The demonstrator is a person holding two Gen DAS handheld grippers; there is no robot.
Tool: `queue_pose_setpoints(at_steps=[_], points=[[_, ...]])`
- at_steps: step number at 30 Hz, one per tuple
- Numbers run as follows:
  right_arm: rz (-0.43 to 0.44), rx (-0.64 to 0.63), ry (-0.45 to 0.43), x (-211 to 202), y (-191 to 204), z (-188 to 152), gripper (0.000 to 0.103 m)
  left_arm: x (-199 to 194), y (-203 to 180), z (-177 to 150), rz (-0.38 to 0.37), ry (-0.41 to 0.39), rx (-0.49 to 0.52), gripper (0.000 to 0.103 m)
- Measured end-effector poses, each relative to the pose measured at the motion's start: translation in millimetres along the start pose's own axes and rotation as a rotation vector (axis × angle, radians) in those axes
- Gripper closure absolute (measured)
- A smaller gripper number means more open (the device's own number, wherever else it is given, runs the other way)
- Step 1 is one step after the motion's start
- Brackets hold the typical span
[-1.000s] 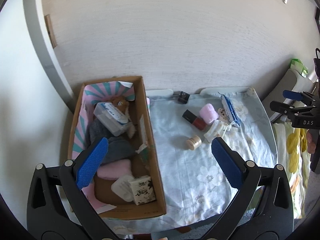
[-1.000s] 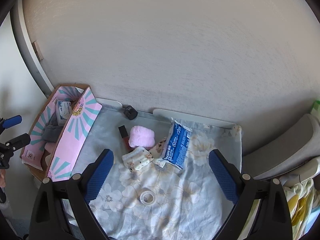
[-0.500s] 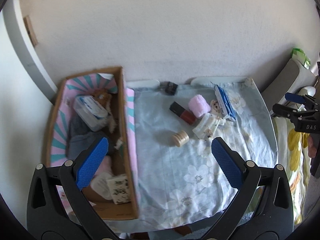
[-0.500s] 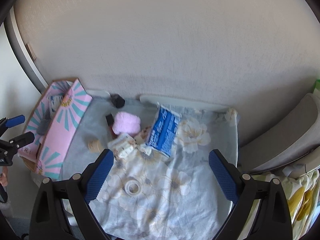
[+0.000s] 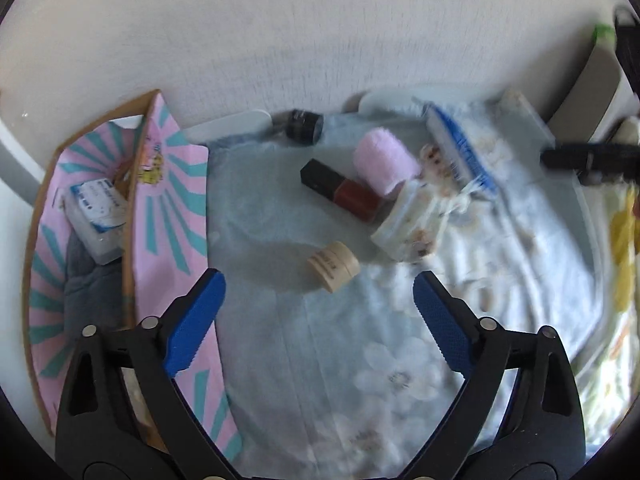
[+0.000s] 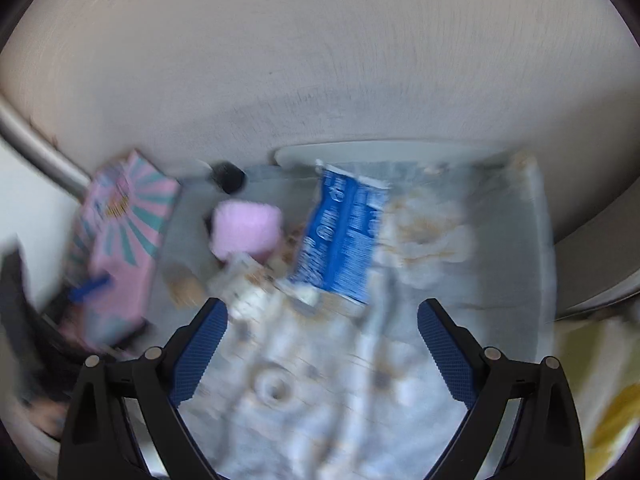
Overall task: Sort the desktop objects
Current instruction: 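Move both tools back over the remaining items on the cloth, then grasp the tan tape roll with left tool while right tool grasps the blue wet-wipe pack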
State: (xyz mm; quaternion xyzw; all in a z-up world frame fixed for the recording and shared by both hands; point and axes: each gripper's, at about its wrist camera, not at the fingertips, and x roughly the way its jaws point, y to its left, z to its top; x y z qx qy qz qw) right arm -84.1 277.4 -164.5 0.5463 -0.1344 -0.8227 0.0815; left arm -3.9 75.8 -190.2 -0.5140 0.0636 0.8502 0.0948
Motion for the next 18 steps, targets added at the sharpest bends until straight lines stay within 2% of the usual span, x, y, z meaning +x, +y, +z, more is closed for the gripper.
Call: queue_pose_setpoints(at_steps=[1, 4, 9, 12, 18], points=[[0.054, 0.051, 0.001, 10, -8, 6, 0.008, 5, -1, 0, 0.0, -0.003, -0.004, 0.01], [0.102, 0.141, 0.011, 35, -20, 21, 0.008, 23, -1, -3, 0.018, -0.002, -0.051, 0.012], [0.099, 0.184, 0.014, 63, -28, 34, 0.008, 42, 10, -10, 0.055, 0.008, -0.194, 0.016], [0.083, 0.194, 0.012, 74, -31, 39, 0.008, 52, 10, -12, 0.076, 0.018, -0.23, 0.02], [0.094, 0.219, 0.036, 96, -42, 46, 0.024, 66, 11, -14, 0.08, 0.037, -0.301, 0.035]])
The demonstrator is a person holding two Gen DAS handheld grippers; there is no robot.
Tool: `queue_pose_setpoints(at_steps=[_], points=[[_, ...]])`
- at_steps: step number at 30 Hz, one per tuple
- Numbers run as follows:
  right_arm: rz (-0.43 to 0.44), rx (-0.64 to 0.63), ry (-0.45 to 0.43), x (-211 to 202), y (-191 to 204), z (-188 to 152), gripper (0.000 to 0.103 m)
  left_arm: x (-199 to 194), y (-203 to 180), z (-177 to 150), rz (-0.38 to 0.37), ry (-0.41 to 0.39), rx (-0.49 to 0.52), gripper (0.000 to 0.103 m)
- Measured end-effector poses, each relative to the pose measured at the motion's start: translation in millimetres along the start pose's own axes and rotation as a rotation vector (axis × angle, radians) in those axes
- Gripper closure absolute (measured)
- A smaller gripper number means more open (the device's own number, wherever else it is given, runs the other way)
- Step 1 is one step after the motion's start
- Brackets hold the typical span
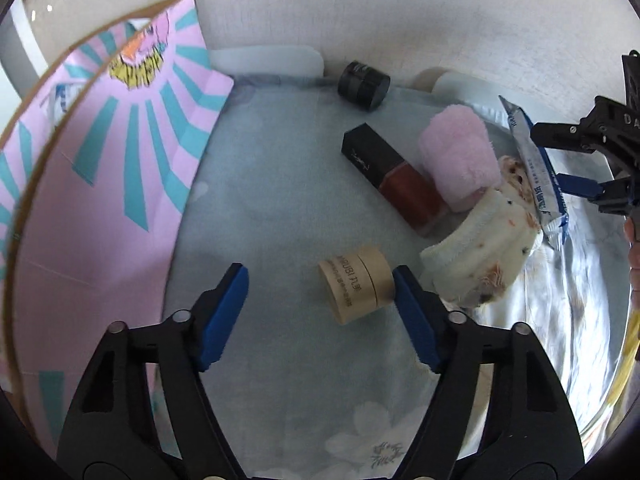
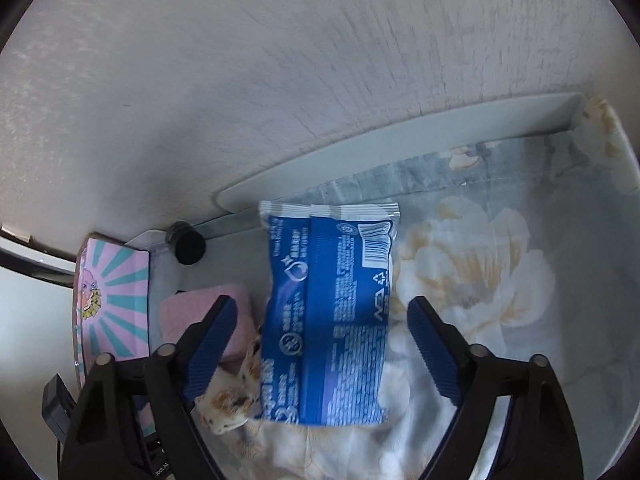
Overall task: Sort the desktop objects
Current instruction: 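Grasp the tan tape roll with left tool while right tool grasps the blue wet-wipe pack, then carry the tape roll and wet-wipe pack over the cardboard box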
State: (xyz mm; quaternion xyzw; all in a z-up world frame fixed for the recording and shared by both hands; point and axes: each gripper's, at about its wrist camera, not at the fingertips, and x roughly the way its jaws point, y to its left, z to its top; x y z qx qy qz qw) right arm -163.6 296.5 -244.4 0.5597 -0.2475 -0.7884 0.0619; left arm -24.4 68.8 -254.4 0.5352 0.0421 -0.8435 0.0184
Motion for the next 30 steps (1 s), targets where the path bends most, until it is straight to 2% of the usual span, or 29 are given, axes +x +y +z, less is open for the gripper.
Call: queue_pose_setpoints(at_steps=[1, 2, 4, 6, 8, 9, 21, 27, 30], points=[[0.002, 0.005, 0.006, 2, -2, 1, 0.029, 1, 0, 0, -0.001, 0.004, -0.004, 0.04], [0.008, 0.012, 0.014, 6, -3, 0, 0.03, 3, 0, -1, -0.002, 0.008, -0.008, 0.046], [0.004, 0.003, -0.001, 5, -3, -1, 0.031, 4, 0, -2, 0.005, 0.008, -0.012, 0.052], [-0.016, -0.013, -0.006, 4, -2, -2, 0.041, 4, 0, -2, 0.014, 0.001, -0.009, 0.06], [-0.006, -0.015, -0.008, 2, -5, -2, 0.045, 4, 2, -2, 0.025, -0.007, -0.011, 0.076], [-0.004, -0.013, -0.009, 1, -6, -2, 0.046, 3, 3, -1, 0.022, -0.007, -0.012, 0.078], [0.011, 0.001, -0.063, -29, -3, -8, 0.048, -21, 8, 2, -0.004, -0.015, 0.011, 0.078], [0.01, -0.006, -0.103, -63, 7, -16, 0.048, -51, 17, 7, -0.032, -0.026, 0.03, 0.078], [0.01, -0.015, -0.117, -80, 14, -22, 0.048, -68, 10, 10, -0.043, -0.041, 0.042, 0.078]])
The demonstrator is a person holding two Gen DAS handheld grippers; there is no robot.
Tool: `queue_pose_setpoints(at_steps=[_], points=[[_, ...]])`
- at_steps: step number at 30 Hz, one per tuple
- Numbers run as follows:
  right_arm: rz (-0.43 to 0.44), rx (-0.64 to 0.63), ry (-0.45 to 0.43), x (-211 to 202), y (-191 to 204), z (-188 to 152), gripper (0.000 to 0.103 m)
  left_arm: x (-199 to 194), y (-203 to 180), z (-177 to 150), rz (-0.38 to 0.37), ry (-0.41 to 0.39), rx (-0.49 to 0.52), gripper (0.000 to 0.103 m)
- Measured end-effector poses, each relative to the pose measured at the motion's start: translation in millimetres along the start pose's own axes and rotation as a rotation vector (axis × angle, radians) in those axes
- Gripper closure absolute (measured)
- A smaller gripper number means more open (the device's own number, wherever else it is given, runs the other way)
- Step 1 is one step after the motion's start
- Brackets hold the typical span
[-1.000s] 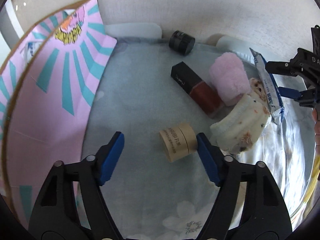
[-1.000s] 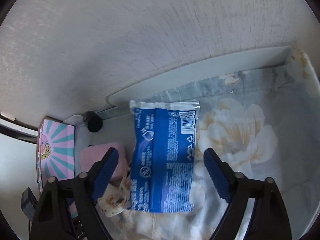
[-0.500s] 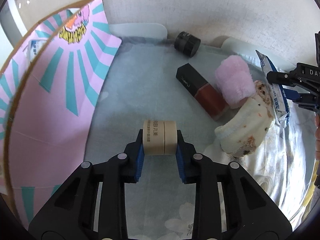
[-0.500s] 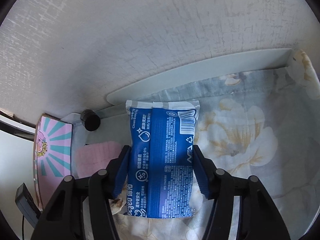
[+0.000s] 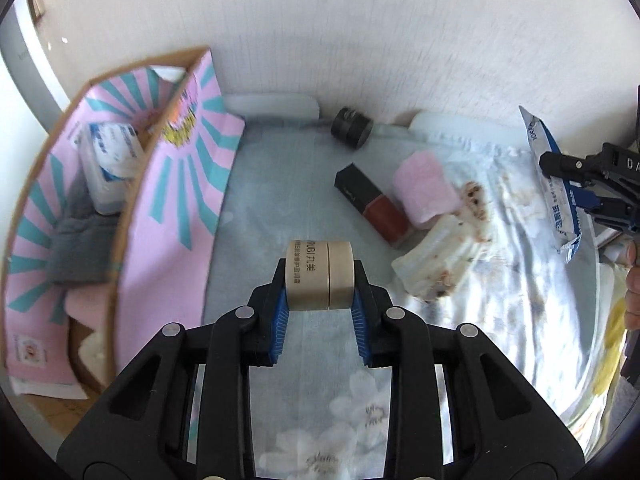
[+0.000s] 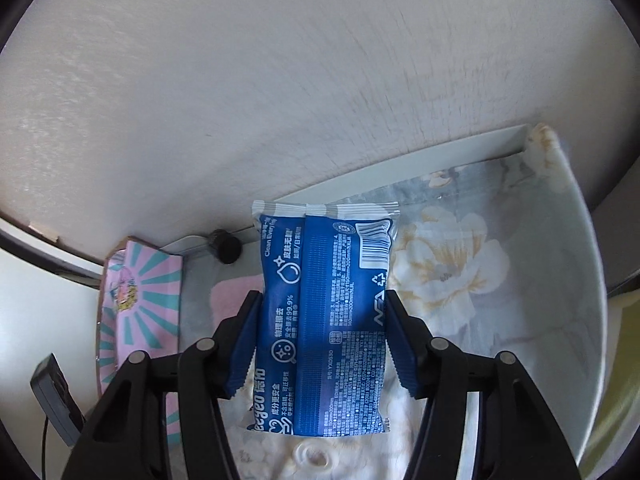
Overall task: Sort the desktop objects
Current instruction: 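Carry the tape roll and wet-wipe pack over the cardboard box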
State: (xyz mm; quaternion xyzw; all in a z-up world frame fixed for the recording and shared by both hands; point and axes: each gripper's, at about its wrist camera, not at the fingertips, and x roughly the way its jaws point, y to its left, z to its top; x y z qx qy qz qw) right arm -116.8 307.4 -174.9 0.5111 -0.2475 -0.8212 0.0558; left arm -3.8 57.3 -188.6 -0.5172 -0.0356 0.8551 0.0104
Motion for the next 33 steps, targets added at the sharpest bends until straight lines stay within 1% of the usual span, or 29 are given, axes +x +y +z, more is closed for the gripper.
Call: queue_pose_setpoints(at_steps=[3, 5, 9, 15, 21, 26, 33], points=[[0.001, -0.007, -0.023, -18, 7, -3, 0.048, -19, 4, 5, -0.012, -0.019, 0.018, 0.078], [0.014, -0.001, -0.029, -26, 12, -4, 0.048, -25, 7, 8, -0.02, -0.024, 0.023, 0.078], [0.046, 0.011, -0.052, -40, 24, -4, 0.048, -46, 19, 14, -0.08, -0.013, -0.008, 0.078], [0.07, -0.025, -0.082, -49, 57, -4, 0.048, -74, 30, 27, -0.091, -0.07, 0.015, 0.078], [0.097, -0.101, -0.1, -53, 96, 0, 0.048, -96, 52, 40, -0.087, -0.117, 0.008, 0.078], [0.128, -0.134, -0.106, -53, 122, 3, 0.048, -114, 74, 49, -0.078, -0.148, -0.006, 0.078], [0.167, -0.195, -0.099, -42, 164, 6, 0.048, -132, 109, 56, -0.027, -0.179, -0.024, 0.078]])
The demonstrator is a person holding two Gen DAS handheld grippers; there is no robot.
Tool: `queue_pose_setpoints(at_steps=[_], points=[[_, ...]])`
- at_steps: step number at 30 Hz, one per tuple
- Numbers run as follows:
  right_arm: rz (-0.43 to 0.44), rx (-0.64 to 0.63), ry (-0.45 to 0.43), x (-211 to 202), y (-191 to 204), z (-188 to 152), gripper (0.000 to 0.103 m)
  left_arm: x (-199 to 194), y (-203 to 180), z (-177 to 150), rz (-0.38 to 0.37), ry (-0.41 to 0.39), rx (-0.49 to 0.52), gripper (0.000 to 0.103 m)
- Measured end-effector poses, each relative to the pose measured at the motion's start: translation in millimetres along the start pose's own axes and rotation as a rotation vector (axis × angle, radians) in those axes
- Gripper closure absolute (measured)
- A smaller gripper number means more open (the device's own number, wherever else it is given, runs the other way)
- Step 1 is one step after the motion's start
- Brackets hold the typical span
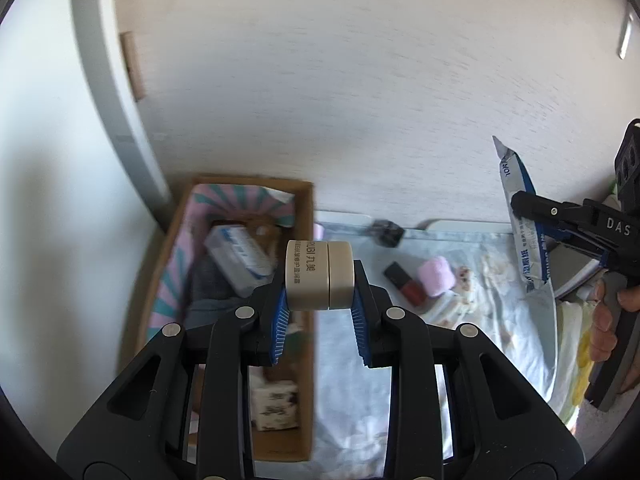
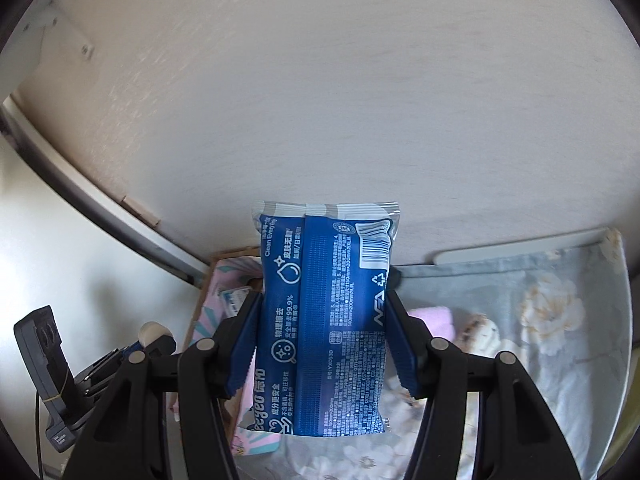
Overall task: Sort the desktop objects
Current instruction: 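Carry the tape roll and wet-wipe pack over the cardboard box, then lower the tape roll and wet-wipe pack into the box, opening both tools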
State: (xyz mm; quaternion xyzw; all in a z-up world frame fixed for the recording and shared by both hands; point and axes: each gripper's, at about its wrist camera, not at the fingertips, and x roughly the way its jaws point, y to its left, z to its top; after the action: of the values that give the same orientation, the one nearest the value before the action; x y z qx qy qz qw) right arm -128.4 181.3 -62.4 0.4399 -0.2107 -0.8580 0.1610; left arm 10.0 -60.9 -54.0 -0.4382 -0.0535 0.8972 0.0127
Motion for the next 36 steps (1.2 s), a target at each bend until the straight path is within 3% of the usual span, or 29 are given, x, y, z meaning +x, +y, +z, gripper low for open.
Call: queue_pose_setpoints(at_steps=[11, 19, 24, 28, 36], points=[[0.049, -0.119, 0.047, 40, 68, 4, 0.048, -10, 58, -8, 0.061, 0.004, -0.039, 0.078], [0.048, -0.257, 0.129, 90, 123, -14, 0.048, -1, 96, -31, 0.085, 0.07, -0.058, 0.078], [0.038, -0.322, 0.196, 127, 145, -26, 0.048, 13, 98, -47, 0.083, 0.107, -0.052, 0.078], [0.033, -0.391, 0.258, 151, 170, -57, 0.048, 27, 97, -61, 0.102, 0.145, -0.025, 0.078], [-0.027, -0.513, 0.304, 180, 196, -80, 0.048, 46, 99, -75, 0.097, 0.202, -0.002, 0.078]])
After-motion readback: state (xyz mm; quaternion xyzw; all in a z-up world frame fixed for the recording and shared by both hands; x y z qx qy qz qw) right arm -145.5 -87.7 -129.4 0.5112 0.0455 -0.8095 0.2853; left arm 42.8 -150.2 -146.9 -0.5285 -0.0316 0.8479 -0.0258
